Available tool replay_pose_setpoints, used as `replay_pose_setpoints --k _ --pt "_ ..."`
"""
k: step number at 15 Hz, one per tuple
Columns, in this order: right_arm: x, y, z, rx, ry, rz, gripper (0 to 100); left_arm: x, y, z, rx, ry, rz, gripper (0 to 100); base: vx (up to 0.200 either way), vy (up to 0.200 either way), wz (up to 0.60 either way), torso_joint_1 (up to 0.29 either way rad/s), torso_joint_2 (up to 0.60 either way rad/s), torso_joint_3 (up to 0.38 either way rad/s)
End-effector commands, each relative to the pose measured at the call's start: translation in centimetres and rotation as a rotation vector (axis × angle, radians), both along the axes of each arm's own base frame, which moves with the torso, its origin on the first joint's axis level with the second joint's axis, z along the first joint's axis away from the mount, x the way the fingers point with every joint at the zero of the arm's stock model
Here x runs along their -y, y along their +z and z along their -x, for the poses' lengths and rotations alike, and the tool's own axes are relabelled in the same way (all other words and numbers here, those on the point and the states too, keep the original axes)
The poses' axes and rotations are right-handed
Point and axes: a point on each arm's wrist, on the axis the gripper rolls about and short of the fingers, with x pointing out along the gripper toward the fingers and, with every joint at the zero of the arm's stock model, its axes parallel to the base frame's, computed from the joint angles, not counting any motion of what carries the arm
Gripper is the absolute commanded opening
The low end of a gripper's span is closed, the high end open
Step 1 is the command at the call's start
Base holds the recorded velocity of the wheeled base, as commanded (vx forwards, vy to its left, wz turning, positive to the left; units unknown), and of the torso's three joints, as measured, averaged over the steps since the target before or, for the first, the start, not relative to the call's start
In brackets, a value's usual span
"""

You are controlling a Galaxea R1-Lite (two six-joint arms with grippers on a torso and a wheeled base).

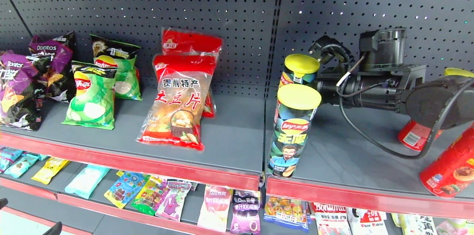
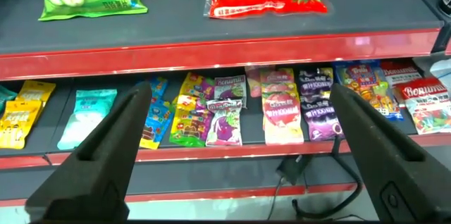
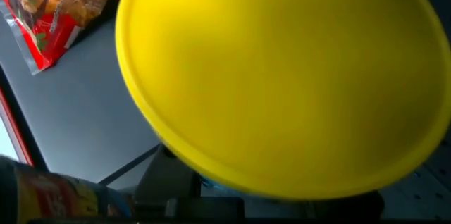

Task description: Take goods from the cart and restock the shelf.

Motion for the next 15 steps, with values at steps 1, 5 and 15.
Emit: replay_pose_setpoints --k 1,5,15 --pt "-0.20 -0.23 -0.31 -0.005 0.003 0.003 0 0.02 -0.02 -0.10 -0.006 -0.001 0.000 100 0.000 0.000 0.00 0.000 0.00 0.000" --pt "-0.22 -0.39 -0.36 -0.009 0.003 0.005 0 0.02 -0.11 -0.10 -0.009 -0.003 -0.001 100 0.000 0.000 0.00 0.000 0.00 0.000" --pt "-0.19 -1.03 -0.40 -0.025 -0.018 0.019 100 0.06 -0.26 -0.21 -0.022 -0.012 0.000 100 0.000 0.000 0.00 0.000 0.00 0.000"
